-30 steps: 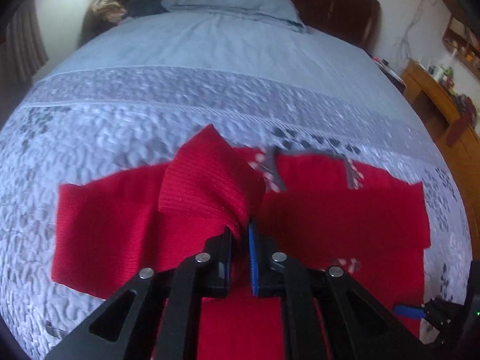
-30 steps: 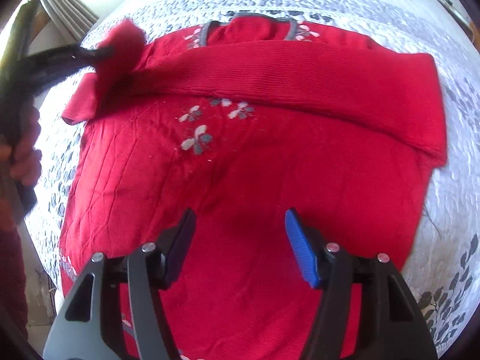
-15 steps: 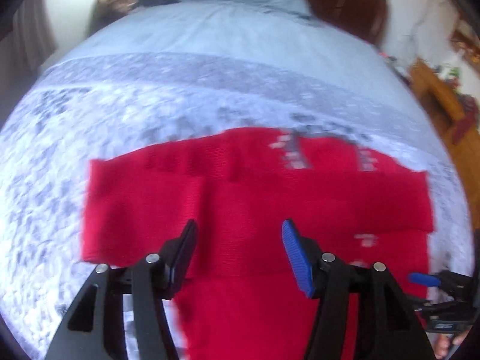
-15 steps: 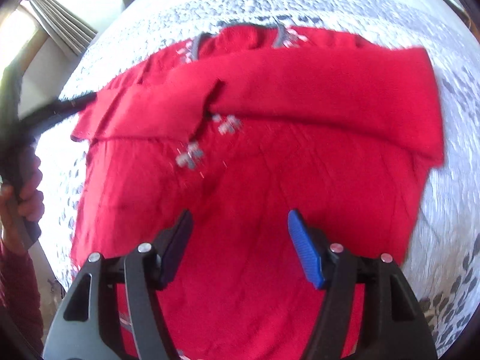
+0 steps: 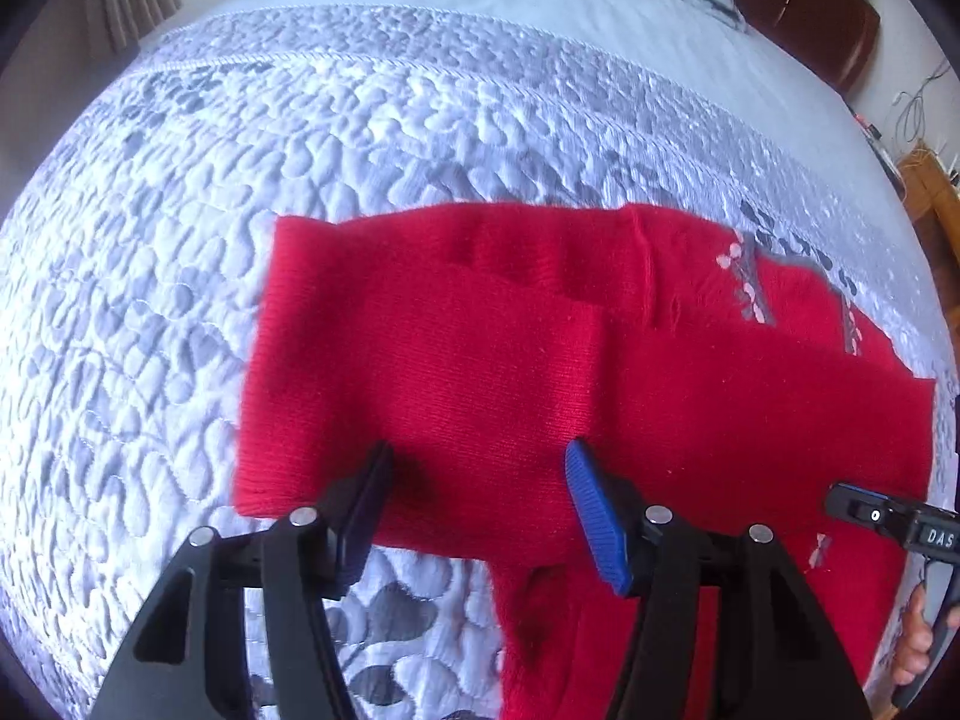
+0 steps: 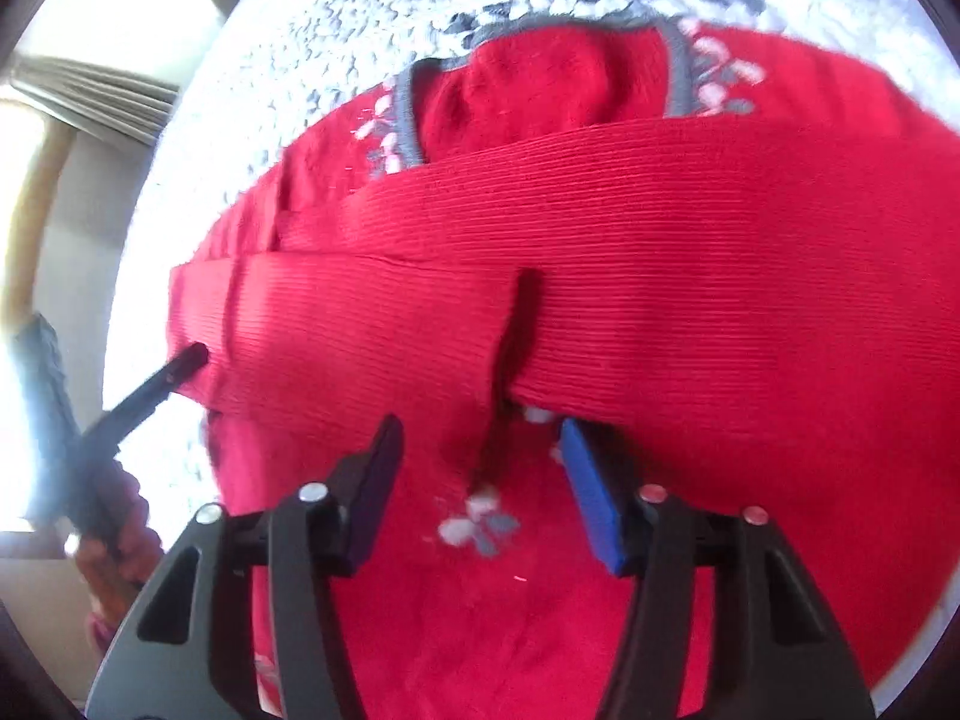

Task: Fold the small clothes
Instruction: 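Grasp the sweater side edge with the right tool and fold it inward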

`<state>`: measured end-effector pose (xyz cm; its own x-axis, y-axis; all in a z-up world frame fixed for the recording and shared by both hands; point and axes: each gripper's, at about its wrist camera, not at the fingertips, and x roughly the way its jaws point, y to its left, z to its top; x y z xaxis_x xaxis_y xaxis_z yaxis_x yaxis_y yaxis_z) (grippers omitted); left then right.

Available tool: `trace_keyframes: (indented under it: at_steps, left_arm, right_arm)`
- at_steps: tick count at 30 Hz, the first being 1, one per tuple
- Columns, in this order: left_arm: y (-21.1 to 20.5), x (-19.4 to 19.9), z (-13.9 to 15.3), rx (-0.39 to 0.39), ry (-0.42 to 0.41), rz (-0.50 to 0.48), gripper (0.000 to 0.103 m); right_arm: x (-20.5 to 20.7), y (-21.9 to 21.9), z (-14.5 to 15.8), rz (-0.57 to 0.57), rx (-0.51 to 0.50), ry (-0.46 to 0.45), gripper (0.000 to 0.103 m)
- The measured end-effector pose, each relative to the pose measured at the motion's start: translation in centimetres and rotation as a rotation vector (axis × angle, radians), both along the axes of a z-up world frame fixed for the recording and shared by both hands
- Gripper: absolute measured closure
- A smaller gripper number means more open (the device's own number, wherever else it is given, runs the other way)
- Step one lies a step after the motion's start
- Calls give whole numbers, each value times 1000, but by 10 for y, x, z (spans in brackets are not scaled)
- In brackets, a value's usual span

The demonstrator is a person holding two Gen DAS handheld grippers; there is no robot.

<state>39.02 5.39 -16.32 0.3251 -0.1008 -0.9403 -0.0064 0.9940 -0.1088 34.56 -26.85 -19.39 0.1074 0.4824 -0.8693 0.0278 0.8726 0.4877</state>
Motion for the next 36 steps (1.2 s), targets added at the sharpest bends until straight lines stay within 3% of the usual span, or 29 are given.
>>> trace_keyframes:
  at_steps: [3, 4, 5, 9, 12, 19, 24, 28, 31, 35, 36]
  left_arm:
    - [10, -2, 9, 8, -36, 13, 43]
    - [10, -5, 12, 3, -44, 16, 43]
    - [9, -7, 16, 2, -53, 21, 43]
    - [11, -7, 27, 5, -88, 32, 43]
    - [12, -6, 35, 53, -111, 35, 42]
    - [-3, 1, 27, 76, -95, 32, 42]
    - [-24, 9, 8, 109, -59, 25, 42]
    - [-38, 17, -10, 166, -25, 11, 42]
    - [-43, 22, -21, 215, -9, 6, 37]
    - [-44, 25, -10, 219, -24, -9, 37]
    - [-45, 26, -6, 217, -34, -15, 37]
  right_arm:
    - [1, 10, -3, 36, 78, 16, 70]
    - [1, 12, -4, 41, 82, 19, 79]
    - [4, 15, -5, 48, 89, 18, 98]
    - [3, 11, 16, 63, 107, -52, 98]
    - [0, -3, 40, 66, 100, -112, 98]
    - [-18, -72, 79, 28, -33, -198, 98]
    - [-35, -125, 77, -25, -158, -208, 98]
    - [-41, -155, 50, -73, -189, -174, 98]
    - [-37, -154, 25, -65, -206, -124, 87]
    - [-36, -166, 23, -119, -120, -142, 45]
    - [-33, -171, 26, -140, -95, -149, 45]
